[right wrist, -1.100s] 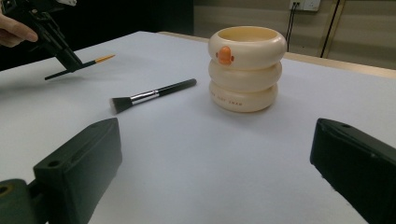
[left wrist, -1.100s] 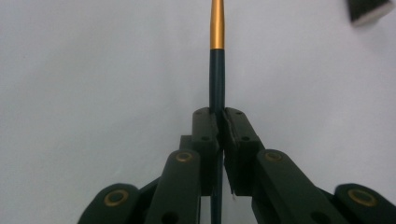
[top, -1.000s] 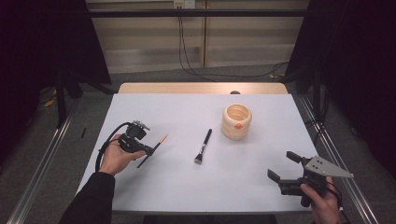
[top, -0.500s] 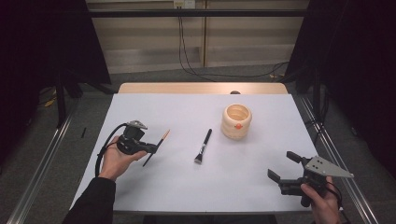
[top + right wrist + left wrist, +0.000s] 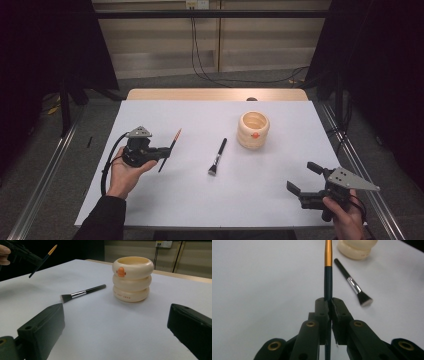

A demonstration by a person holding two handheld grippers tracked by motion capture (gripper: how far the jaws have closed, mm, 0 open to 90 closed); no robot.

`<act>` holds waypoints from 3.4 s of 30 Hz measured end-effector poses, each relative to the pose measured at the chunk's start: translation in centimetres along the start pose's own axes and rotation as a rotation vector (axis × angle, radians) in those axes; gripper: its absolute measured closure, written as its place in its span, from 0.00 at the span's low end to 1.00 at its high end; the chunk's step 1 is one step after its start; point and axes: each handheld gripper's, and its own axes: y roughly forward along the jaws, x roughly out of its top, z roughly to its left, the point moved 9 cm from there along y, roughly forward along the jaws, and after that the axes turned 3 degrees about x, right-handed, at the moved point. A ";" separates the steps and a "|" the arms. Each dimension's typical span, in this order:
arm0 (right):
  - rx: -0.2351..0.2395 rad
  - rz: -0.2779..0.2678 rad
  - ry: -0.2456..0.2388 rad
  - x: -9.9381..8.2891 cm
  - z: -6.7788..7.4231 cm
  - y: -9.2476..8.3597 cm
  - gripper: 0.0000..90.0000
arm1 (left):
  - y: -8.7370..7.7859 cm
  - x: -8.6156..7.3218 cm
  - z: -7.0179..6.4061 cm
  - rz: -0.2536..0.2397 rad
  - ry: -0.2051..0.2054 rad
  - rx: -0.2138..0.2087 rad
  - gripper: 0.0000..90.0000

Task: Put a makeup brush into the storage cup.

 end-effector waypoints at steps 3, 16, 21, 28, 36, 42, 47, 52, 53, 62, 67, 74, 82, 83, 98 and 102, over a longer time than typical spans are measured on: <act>-0.001 -0.008 0.011 0.1 0.0 0.0 0.01 | -0.3 0.5 -0.2 -0.048 0.008 0.008 0.93; 0.001 -0.012 0.015 0.1 0.0 0.0 0.01 | -0.9 2.0 -1.4 -0.203 0.048 0.004 0.93; -0.001 -0.011 0.016 0.1 0.0 0.0 0.01 | -1.5 2.5 -1.6 -0.267 0.027 0.006 0.93; -0.002 -0.011 0.016 0.1 0.0 0.0 0.01 | -1.9 2.7 -2.0 -0.314 0.033 0.010 0.93; -0.002 -0.015 0.015 0.1 0.0 -0.1 0.01 | -2.6 3.1 -2.1 -0.364 0.018 0.015 0.93; 0.000 -0.011 0.010 0.1 0.0 -0.2 0.01 | -2.6 3.2 -2.6 -0.378 0.011 0.005 0.93; 0.005 -0.016 0.009 0.1 0.1 -0.3 0.01 | -2.7 3.3 -3.3 -0.384 0.015 -0.010 0.93; 0.002 -0.014 0.011 0.1 0.0 -0.3 0.01 | -2.8 3.4 -3.6 -0.387 0.029 -0.004 0.93; -0.002 -0.011 0.006 0.1 0.0 -0.3 0.01 | -2.8 3.4 -3.8 -0.392 0.028 -0.014 0.93; 0.009 -0.015 -0.005 0.2 0.2 -0.2 0.01 | -2.2 3.7 -6.2 -0.368 0.071 -0.043 0.93; 0.024 -0.027 0.006 0.3 0.3 -0.2 0.01 | -2.2 4.1 -7.1 -0.380 0.071 -0.060 0.93; 0.032 -0.031 0.015 0.5 0.5 0.1 0.00 | -1.5 4.0 -8.7 -0.372 0.091 -0.075 0.93; 0.064 -0.024 -0.018 0.7 1.3 0.7 0.00 | -1.3 4.1 -10.2 -0.384 0.101 -0.086 0.93; 0.072 -0.023 -0.016 0.8 1.6 0.8 0.00 | -1.3 4.1 -10.3 -0.376 0.110 -0.087 0.93; 0.262 -0.084 -0.012 5.1 6.0 4.0 0.03 | -1.6 4.9 -12.6 -0.411 0.104 -0.144 0.93; 0.295 -0.072 -0.022 5.8 6.7 4.8 0.04 | -1.6 4.8 -12.9 -0.406 0.114 -0.142 0.93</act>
